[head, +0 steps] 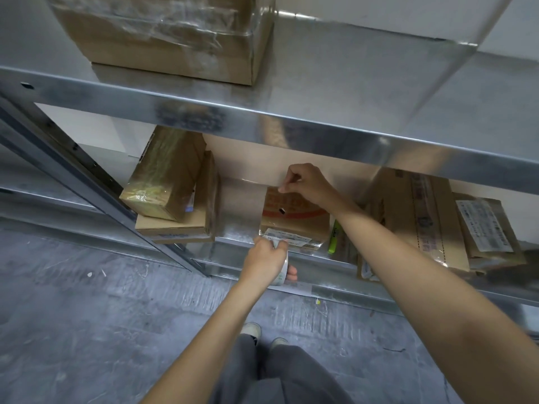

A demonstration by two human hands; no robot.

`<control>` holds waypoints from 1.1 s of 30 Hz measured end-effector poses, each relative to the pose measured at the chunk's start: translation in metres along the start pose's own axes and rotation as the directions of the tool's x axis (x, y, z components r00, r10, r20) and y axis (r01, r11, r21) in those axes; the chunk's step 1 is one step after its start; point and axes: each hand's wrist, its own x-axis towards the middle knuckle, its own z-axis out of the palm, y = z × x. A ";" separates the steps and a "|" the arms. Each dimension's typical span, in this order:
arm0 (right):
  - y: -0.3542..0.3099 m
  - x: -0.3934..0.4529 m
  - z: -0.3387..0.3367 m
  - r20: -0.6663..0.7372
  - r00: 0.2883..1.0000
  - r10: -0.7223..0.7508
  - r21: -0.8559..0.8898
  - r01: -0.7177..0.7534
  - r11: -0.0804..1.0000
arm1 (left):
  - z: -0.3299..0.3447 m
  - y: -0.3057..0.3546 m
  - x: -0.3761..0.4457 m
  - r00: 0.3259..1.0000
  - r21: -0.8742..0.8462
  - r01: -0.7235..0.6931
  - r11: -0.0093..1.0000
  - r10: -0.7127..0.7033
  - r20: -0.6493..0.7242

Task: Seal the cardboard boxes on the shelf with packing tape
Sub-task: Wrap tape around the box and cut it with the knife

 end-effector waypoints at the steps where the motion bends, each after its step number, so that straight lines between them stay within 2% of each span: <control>1: 0.001 0.001 0.002 -0.016 1.000 -0.005 0.010 0.005 1.000 | 0.000 0.003 0.001 1.000 -0.024 0.016 1.000 -0.016 -0.001; 4: 0.007 0.005 0.002 -0.036 0.999 -0.018 0.024 0.019 1.000 | -0.003 0.006 0.008 1.000 -0.050 0.012 0.999 -0.013 -0.019; 8: 0.017 0.009 0.001 -0.030 1.000 -0.005 0.057 0.007 0.998 | -0.005 0.005 0.014 0.999 0.045 -0.026 0.999 0.028 -0.037; 29: 0.032 0.021 0.015 -0.009 0.998 0.055 0.085 -0.054 0.995 | -0.007 0.004 0.025 0.999 0.109 0.025 0.994 -0.020 -0.042; 33: 0.035 0.022 0.019 -0.022 0.997 0.080 0.088 -0.078 0.993 | -0.007 -0.002 0.031 0.998 0.151 0.002 0.989 0.007 -0.064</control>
